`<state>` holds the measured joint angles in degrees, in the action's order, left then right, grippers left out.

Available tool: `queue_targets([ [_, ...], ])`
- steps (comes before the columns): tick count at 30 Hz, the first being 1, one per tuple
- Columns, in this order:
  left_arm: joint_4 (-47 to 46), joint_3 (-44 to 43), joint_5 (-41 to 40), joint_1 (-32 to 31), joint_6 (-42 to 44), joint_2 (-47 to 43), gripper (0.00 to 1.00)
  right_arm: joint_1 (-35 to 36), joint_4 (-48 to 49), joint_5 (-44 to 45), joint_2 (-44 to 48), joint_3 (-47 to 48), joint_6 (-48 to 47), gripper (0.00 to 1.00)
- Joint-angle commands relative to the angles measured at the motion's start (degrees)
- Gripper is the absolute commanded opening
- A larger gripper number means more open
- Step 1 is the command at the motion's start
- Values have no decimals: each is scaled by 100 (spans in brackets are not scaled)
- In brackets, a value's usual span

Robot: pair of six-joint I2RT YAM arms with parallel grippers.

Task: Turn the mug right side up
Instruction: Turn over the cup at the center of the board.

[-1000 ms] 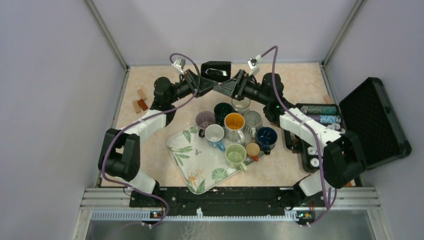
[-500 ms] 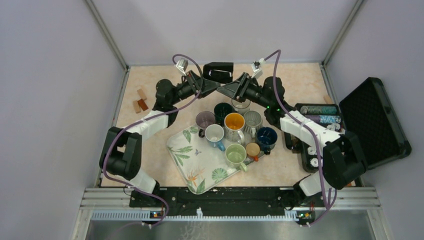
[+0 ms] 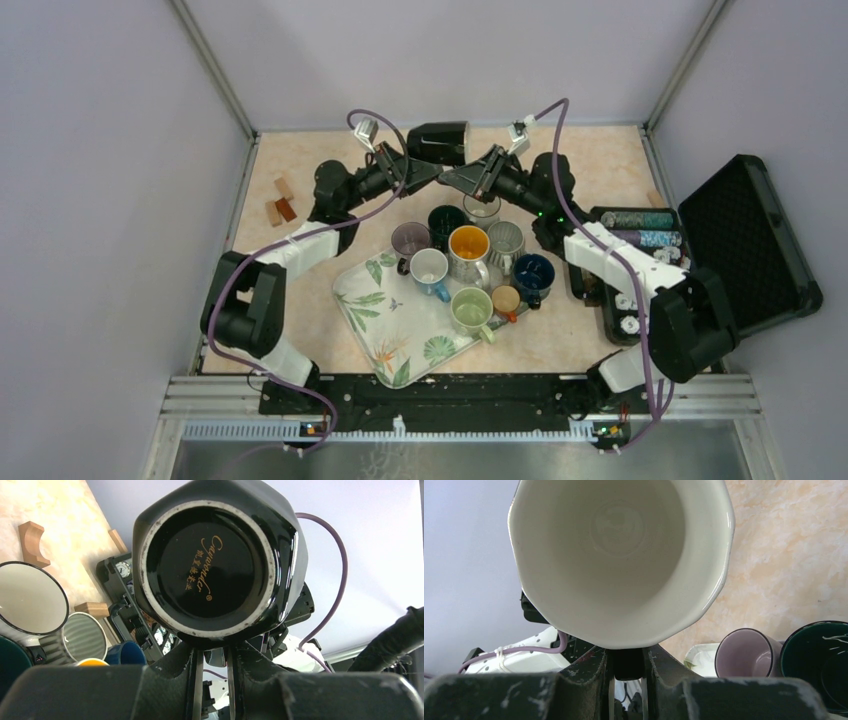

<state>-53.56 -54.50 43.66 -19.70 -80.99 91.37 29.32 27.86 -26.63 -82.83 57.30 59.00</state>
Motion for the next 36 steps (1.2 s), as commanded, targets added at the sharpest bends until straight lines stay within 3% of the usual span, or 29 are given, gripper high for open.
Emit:
queue_targets([
  [1, -732, -73, 12, -161, 170, -86, 0, -32, 21, 79, 234, 154, -394, 0],
  [4, -544, -104, -8, -192, 334, -112, 4, -32, -236, 108, 303, 211, -578, 0],
  [6, -411, -104, -34, -218, 450, -132, 18, -32, -412, 126, 344, 257, -685, 0],
  [9, -260, -51, -67, -228, 619, -212, 24, -32, -663, 123, 365, 409, -846, 0],
  [13, -17, 32, -114, -230, 816, -322, 53, -33, -1047, 148, 393, 660, -1043, 0],
  [24, 1586, 44, -307, -235, 1890, -733, 97, -28, -1933, 385, 462, 1229, -1408, 0],
  [36, 3975, -210, -916, -222, 3420, -1395, 98, 54, -2732, 746, 354, 1741, -1780, 0],
])
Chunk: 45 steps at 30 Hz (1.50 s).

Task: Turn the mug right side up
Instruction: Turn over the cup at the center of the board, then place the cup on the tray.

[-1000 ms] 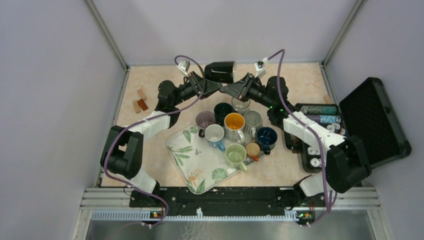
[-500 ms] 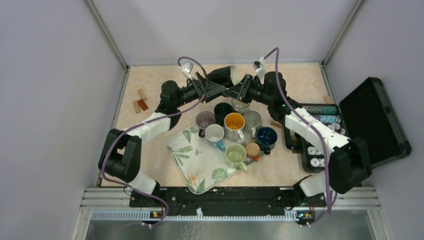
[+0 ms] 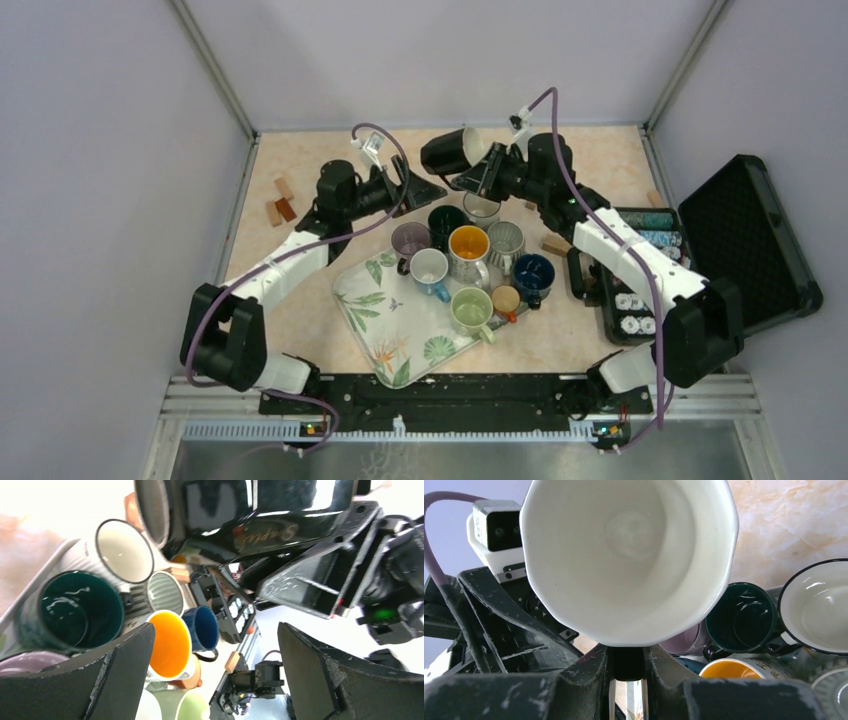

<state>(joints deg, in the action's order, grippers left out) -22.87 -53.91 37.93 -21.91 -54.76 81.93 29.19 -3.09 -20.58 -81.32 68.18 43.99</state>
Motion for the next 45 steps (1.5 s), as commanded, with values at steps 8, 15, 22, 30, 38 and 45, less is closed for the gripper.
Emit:
queue_targets([
  [8, 2034, -377, -1098, -6, 1580, -950, 98, 100, -106, 261, 140, 914, -462, 0],
  [15, 2880, -708, -1684, -5, 1905, -1195, 99, 160, -381, 278, 67, 1036, -611, 0],
  [22, 3353, -958, -2198, -2, 2161, -1498, 98, 236, -527, 309, 52, 1113, -695, 0],
  [30, 3861, -1298, -2961, 36, 2373, -1650, 98, 596, -1027, 691, 172, 1105, -1135, 0],
  [38, 3826, -1543, -2783, 387, 2208, -1432, 98, 926, -1467, 895, 375, 912, -1514, 0],
  [45, 3658, -1723, -2454, 654, 2020, -1236, 98, 1200, -1748, 1038, 472, 911, -1743, 0],
])
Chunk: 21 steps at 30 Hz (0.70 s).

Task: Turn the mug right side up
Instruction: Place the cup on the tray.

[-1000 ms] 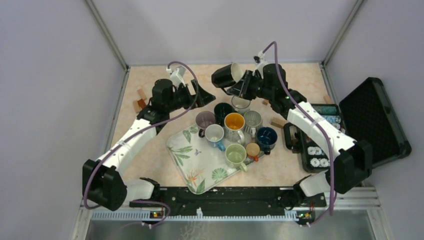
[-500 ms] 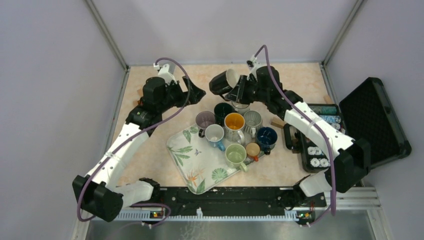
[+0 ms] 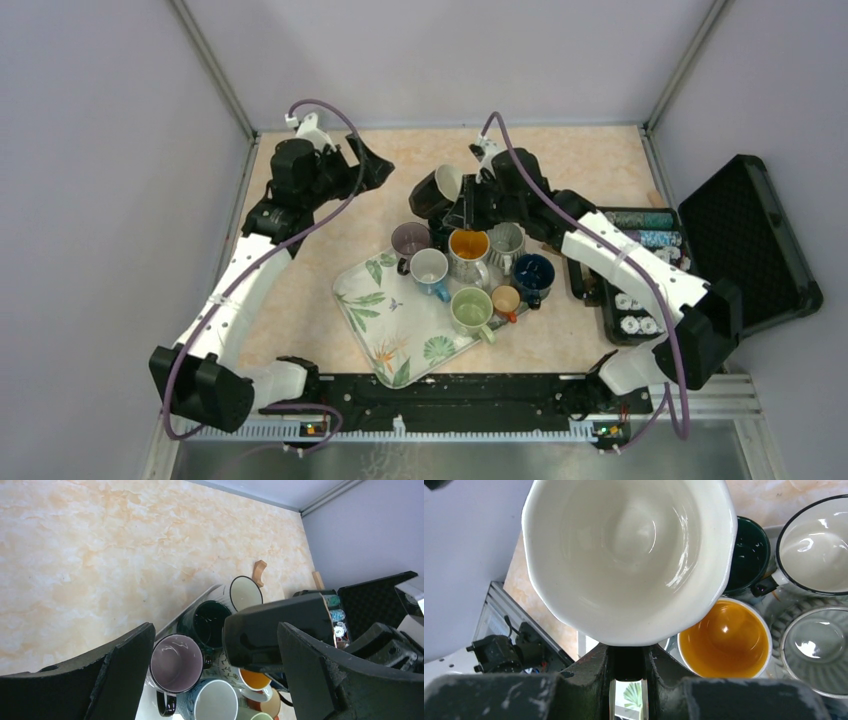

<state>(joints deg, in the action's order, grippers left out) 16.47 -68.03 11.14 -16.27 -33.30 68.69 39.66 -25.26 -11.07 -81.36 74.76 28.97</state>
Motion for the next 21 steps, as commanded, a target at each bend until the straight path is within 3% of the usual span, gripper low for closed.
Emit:
queue_targets([
  [1, -330, -323, 289, 98, -146, 120, 98, 180, 437, 87, 473, 276, -261, 0],
  [10, -346, -456, 519, 143, -98, 283, 98, 566, 117, 308, 467, 522, -564, 0],
  [21, -118, -334, 494, 641, 69, 146, 98, 1329, -232, 885, 440, 462, -960, 0],
])
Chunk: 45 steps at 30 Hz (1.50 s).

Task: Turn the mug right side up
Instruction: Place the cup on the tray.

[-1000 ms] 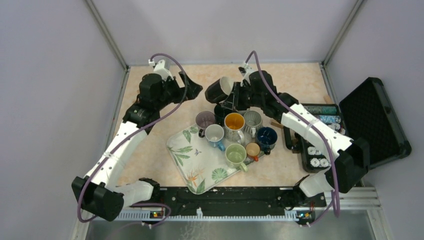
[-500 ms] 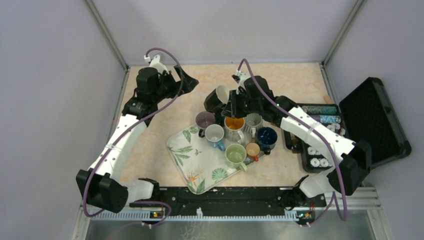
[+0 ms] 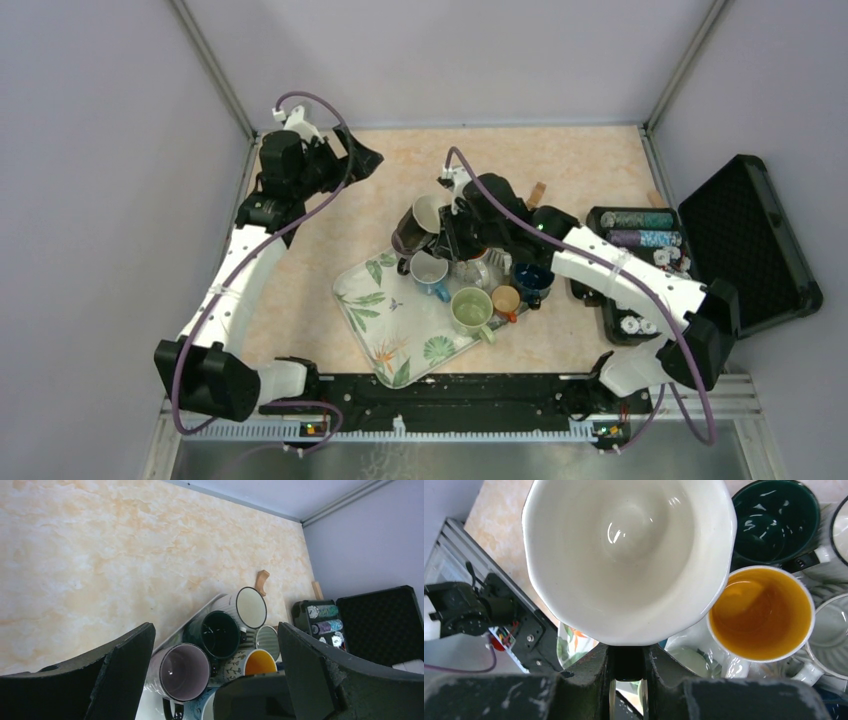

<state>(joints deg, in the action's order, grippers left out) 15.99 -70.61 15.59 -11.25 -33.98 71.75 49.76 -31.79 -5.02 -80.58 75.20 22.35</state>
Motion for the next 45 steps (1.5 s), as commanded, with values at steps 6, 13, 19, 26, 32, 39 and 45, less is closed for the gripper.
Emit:
queue_targets([
  [6, -68, 134, 44, 258, 156, -213, 98, 825, 356, 383, 331, 346, -462, 0],
  [13, 17, 136, -90, 371, 203, -230, 99, 1322, 358, 481, 48, 269, -586, 0],
  [19, 317, -201, -622, 471, 416, -248, 98, 1647, 368, 907, -621, 632, -736, 0],
  [26, 514, -643, -918, 572, 601, -262, 98, 1810, 164, 1227, -1475, 1192, -822, 0],
  [32, 565, -750, -921, 632, 612, -240, 98, 1823, 103, 1324, -2020, 1352, -806, 0],
  [39, 556, -768, -918, 650, 637, -305, 98, 1886, 48, 1632, -2495, 1619, -817, 0],
  [45, 518, -733, -853, 650, 638, -311, 98, 1906, 128, 1806, -2748, 1727, -820, 0],
])
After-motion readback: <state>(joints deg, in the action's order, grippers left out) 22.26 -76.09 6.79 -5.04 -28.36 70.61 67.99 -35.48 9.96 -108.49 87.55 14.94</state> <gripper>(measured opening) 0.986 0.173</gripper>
